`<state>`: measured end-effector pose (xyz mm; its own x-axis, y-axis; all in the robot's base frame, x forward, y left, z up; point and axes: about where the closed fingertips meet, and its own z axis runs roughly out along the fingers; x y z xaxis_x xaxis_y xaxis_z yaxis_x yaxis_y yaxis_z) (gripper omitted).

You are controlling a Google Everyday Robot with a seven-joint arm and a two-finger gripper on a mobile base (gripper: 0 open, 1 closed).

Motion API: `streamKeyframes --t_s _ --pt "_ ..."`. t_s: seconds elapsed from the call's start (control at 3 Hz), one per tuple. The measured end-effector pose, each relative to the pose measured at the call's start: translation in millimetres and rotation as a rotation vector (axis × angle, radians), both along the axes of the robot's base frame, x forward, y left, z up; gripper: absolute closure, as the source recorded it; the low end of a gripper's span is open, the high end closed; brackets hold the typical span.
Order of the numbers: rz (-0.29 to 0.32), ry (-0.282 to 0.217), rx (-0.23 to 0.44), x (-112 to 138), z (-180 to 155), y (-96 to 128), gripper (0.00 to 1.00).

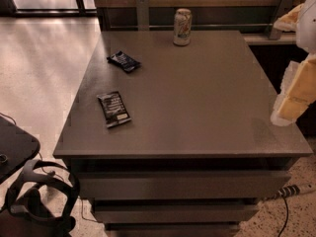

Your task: Pick 7up can

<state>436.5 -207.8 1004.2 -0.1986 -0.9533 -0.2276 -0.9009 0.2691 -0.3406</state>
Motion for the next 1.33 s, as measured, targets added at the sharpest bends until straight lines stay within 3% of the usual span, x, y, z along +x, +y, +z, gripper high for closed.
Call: streamKeyframes --t_s 0.33,0.67,1.33 --pt "0.000 0.000 0.000 0 0 0 0.00" --pt "-0.013 -0.025 0.052 23 1 -7 0.00" --pt "-0.109 -0.232 0.407 163 9 -49 0.00"
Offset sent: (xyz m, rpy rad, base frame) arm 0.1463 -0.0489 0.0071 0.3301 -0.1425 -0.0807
